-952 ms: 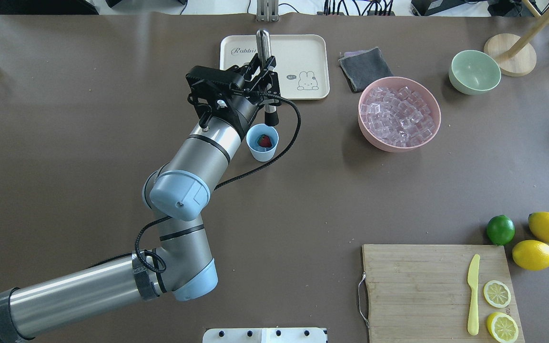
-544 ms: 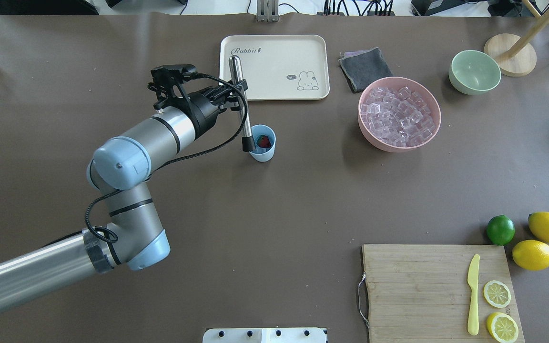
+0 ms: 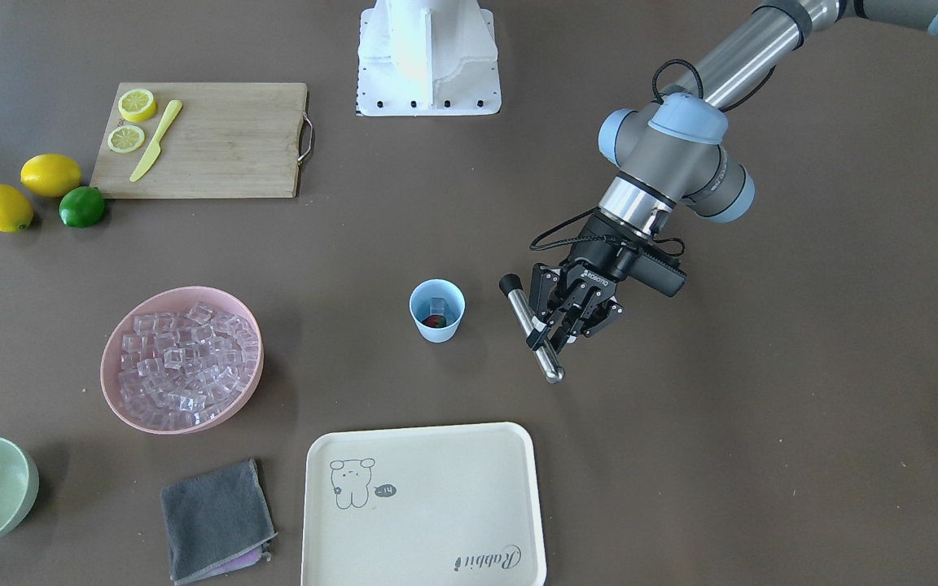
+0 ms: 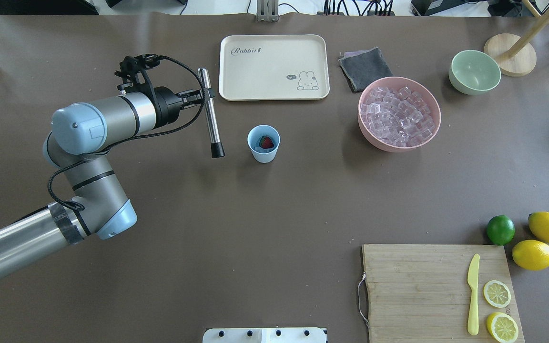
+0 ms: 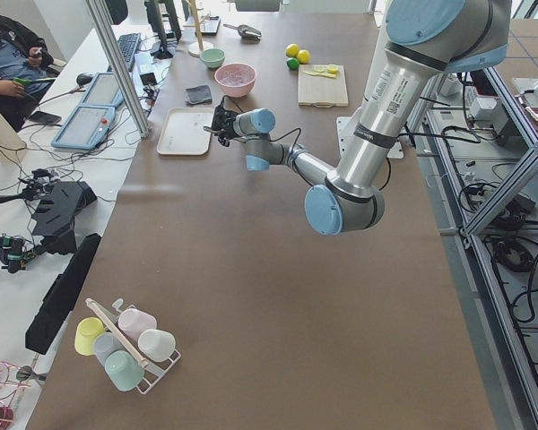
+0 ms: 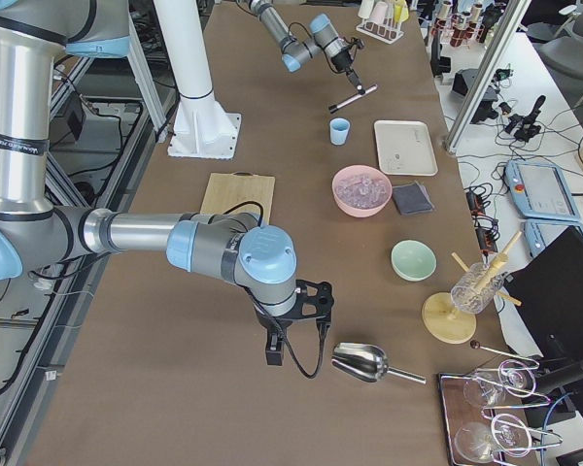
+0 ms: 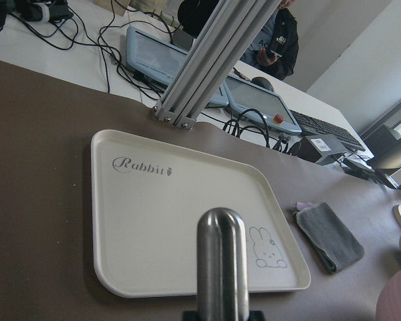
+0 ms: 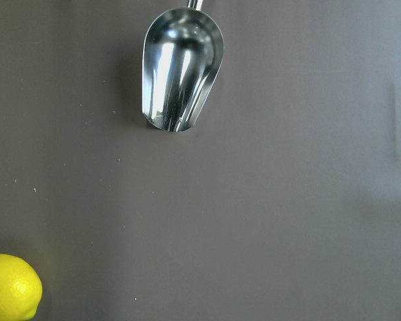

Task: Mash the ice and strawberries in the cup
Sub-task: 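Lift the muddler out of the cup and carry it back, then lay the muddler on the table, open the left gripper, withdraw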

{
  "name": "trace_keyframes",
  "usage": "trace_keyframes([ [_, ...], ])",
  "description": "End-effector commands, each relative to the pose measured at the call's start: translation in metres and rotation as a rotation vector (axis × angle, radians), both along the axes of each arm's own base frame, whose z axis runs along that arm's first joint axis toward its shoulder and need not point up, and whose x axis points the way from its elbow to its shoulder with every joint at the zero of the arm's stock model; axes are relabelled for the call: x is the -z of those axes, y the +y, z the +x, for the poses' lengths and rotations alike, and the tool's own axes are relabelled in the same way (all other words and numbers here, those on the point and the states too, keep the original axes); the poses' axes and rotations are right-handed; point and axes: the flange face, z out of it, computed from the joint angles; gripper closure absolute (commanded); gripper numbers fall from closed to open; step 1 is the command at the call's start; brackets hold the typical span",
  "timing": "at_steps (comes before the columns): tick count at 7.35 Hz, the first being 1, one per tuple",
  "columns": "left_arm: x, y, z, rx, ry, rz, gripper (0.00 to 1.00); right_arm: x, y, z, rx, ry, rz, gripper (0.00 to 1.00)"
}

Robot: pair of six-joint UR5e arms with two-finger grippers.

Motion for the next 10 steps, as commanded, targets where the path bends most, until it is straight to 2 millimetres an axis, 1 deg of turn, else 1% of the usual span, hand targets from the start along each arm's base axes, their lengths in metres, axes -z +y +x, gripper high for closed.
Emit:
trace_keyframes([
  [1, -0.014, -0.016, -0.007, -0.028, -0.045, -0.076, 0.72, 0.000, 0.003, 0.003, -0.010, -0.001, -0.001, 0.00],
  [2, -0.049, -0.025, -0.027, -0.121, -0.107, -0.167, 0.71, 0.000, 0.003, 0.004, -0.013, -0.001, -0.001, 0.00],
  [3, -0.067, -0.036, -0.052, -0.241, -0.133, -0.259, 0.70, 0.000, 0.004, 0.006, -0.016, -0.001, -0.001, 0.00],
  [4, -0.100, -0.039, -0.084, -0.330, -0.149, -0.340, 0.69, 0.002, 0.005, 0.009, -0.025, 0.000, 0.002, 0.00],
  [5, -0.156, -0.029, -0.127, -0.407, -0.224, -0.307, 0.68, 0.001, 0.008, 0.008, -0.028, -0.011, 0.001, 0.00],
  [6, -0.209, -0.014, -0.158, -0.460, -0.310, -0.261, 0.68, 0.000, 0.009, 0.007, -0.029, -0.021, 0.000, 0.00],
  [7, -0.250, -0.006, -0.198, -0.445, -0.354, -0.267, 0.67, -0.003, 0.013, 0.006, -0.031, -0.024, -0.007, 0.00],
  [8, -0.293, 0.017, -0.226, -0.494, -0.409, -0.245, 0.65, -0.004, 0.014, 0.006, -0.031, -0.025, -0.012, 0.00],
  [9, -0.325, 0.044, -0.245, -0.519, -0.427, -0.266, 0.63, -0.007, 0.019, 0.005, -0.035, -0.033, -0.017, 0.00],
  [10, -0.332, 0.053, -0.252, -0.512, -0.435, -0.275, 0.20, -0.006, 0.019, 0.007, -0.040, -0.036, -0.015, 0.00],
])
